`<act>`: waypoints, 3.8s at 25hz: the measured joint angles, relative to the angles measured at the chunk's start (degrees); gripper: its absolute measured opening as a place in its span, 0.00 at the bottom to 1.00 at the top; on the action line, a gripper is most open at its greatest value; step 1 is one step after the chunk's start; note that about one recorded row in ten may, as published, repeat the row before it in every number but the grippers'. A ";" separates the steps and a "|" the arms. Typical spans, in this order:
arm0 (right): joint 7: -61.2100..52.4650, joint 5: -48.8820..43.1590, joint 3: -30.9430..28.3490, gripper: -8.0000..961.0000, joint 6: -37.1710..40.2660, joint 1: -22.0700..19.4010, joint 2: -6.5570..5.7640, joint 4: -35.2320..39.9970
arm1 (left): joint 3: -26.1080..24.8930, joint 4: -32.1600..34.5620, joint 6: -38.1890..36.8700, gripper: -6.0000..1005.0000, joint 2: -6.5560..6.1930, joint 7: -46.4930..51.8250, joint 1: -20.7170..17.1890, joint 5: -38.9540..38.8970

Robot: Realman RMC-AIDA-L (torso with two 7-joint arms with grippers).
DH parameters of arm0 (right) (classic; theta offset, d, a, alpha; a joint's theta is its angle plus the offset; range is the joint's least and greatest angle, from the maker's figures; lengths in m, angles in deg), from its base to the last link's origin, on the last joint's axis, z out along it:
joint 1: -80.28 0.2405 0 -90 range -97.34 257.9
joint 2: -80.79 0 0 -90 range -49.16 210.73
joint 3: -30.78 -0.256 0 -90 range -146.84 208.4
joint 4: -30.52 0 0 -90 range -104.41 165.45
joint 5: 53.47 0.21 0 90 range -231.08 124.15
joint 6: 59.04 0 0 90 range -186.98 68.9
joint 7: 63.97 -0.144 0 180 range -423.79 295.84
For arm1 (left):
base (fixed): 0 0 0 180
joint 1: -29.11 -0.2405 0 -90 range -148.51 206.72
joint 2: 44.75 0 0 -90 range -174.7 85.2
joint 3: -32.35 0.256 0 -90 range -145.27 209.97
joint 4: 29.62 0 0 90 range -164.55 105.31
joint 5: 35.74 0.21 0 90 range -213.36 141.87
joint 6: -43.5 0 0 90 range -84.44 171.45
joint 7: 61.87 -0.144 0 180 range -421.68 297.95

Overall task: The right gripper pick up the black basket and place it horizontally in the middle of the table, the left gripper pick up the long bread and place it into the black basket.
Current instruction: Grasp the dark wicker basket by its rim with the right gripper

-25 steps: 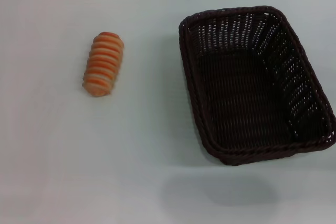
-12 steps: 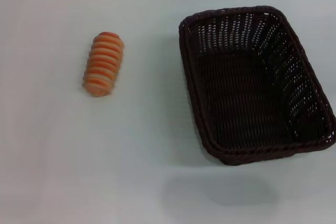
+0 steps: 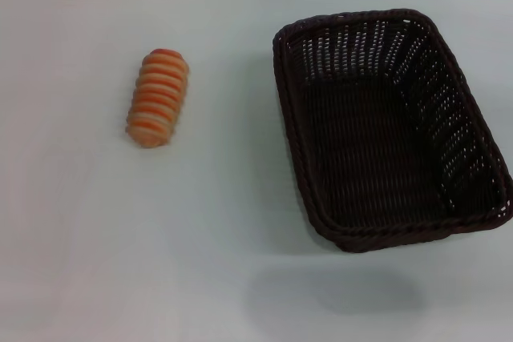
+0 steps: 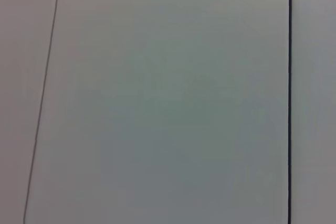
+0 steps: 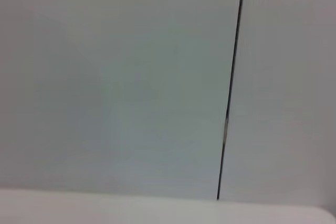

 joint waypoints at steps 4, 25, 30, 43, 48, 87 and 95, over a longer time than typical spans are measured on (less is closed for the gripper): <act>-4.60 -9.20 -5.68 0.58 -14.90 9.29 -0.63 -4.27 | -0.13 -0.16 0.10 0.84 -0.19 -0.39 -0.14 -0.01; -14.11 -14.06 -2.48 0.58 -32.92 27.76 -4.86 8.77 | -0.82 -0.18 0.19 0.84 -0.61 -0.45 0.35 0.01; -14.16 -13.75 -0.68 0.58 -33.05 29.36 -4.42 11.15 | -0.53 -0.60 0.21 0.84 -0.61 -0.44 0.06 0.00; -14.47 -14.14 4.24 0.58 -31.46 31.37 -3.16 22.24 | -0.83 -0.71 0.07 0.84 -0.62 -0.42 -0.23 0.00; -14.66 -14.84 6.51 0.58 -29.33 32.05 -3.13 25.56 | -1.23 -0.71 0.28 0.84 -0.67 -0.42 -0.24 0.00; -11.57 -14.02 11.02 0.37 -20.39 32.29 -1.18 34.54 | -1.53 -0.27 0.31 0.84 -0.87 -0.44 -0.65 0.00; -11.11 -16.01 12.38 0.23 -19.87 32.30 -1.18 34.29 | -1.52 -0.26 0.31 0.84 -0.86 -0.44 -0.98 0.00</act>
